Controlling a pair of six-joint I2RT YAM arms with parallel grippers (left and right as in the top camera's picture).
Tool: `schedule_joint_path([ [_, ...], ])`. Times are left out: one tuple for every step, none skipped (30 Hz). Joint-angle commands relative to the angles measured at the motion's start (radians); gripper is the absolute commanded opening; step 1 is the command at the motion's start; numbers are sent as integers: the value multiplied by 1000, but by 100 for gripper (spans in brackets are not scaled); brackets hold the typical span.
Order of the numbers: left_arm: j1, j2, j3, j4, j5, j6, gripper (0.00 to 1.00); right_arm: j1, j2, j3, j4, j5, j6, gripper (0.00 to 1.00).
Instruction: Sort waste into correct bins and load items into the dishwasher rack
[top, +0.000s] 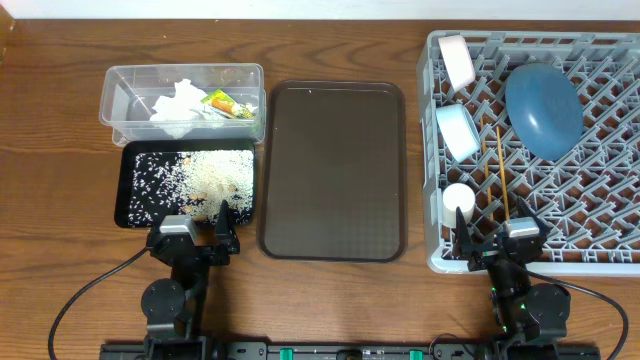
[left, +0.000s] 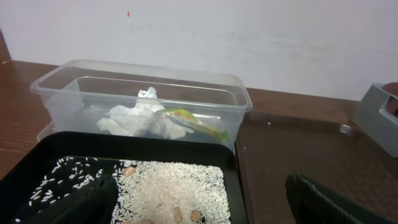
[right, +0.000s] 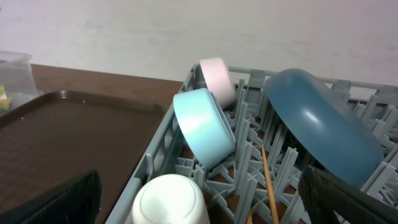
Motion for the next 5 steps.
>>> schedule_joint_path([
  [-3, -7, -12, -41, 3, 13, 89, -8, -6, -4, 0, 3, -12, 99],
  [-3, -7, -12, -41, 3, 13, 89, -8, -6, -4, 0, 3, -12, 99],
  [-3, -7, -12, -41, 3, 13, 89, -8, -6, -4, 0, 3, -12, 99],
  [-3, -7, -12, -41, 3, 13, 89, -8, -6, -4, 0, 3, -12, 99],
  [-3, -7, -12, -41, 3, 13, 89, -8, -6, -4, 0, 3, -12, 99],
])
